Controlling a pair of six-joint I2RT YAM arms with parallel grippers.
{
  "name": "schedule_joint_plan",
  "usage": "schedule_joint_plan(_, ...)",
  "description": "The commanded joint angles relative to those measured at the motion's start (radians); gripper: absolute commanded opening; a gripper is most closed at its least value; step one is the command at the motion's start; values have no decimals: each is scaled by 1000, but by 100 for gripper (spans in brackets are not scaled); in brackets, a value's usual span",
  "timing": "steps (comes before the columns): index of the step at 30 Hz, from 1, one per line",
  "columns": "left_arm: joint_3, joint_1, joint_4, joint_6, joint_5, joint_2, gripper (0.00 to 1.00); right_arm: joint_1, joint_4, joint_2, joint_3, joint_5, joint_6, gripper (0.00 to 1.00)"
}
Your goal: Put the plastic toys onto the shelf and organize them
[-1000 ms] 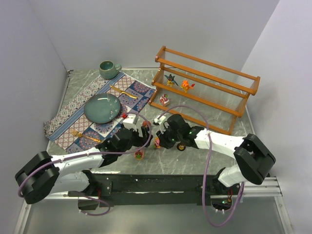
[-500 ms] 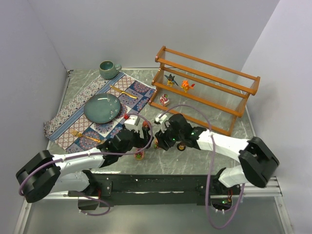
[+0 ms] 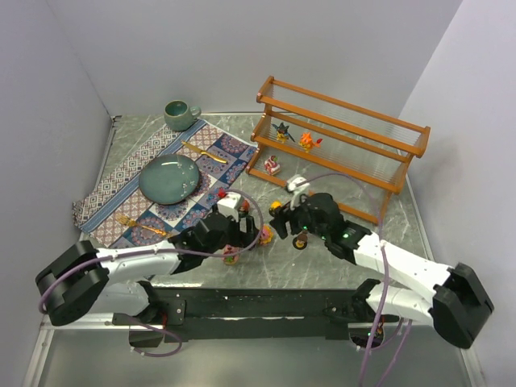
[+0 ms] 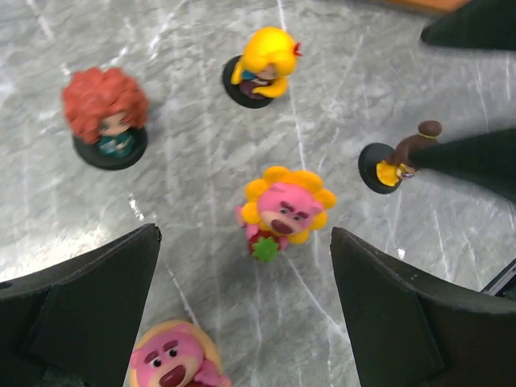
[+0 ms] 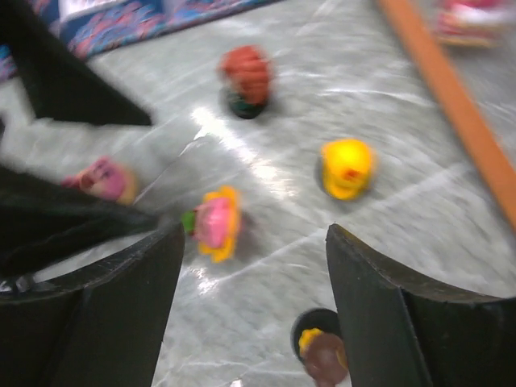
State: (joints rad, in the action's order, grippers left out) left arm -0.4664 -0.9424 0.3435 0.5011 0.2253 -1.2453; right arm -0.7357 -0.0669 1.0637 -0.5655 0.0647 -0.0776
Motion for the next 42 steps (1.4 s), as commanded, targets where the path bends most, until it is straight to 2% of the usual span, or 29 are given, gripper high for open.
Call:
schedule_joint_plan(1,-115,-22,-52,-82,-59,-45,93,119,-94,-114,62,-105,-140,81)
schedule_joint_plan(6,-239,-42,-149,-148,-110,-129,94,252,-145,-215,160,-144,-258,89)
schedule_joint_plan(9,-314,-47,-228,-162,-110,-195,93,288,-163,-271,197,-173,-290,92)
schedule_joint_plan(18,-434,-50,-366,-225,-141,-318,90,309,-194,-301,227,-164,-300,93)
schedule_joint_plan(25,-436,-52,-351,-283,-211,-353,89,312,-206,-303,231,-149,-294,93)
schedule_joint_plan(42,-448,-50,-302,-325,-144,-381,84,315,-223,-280,231,-117,-289,93)
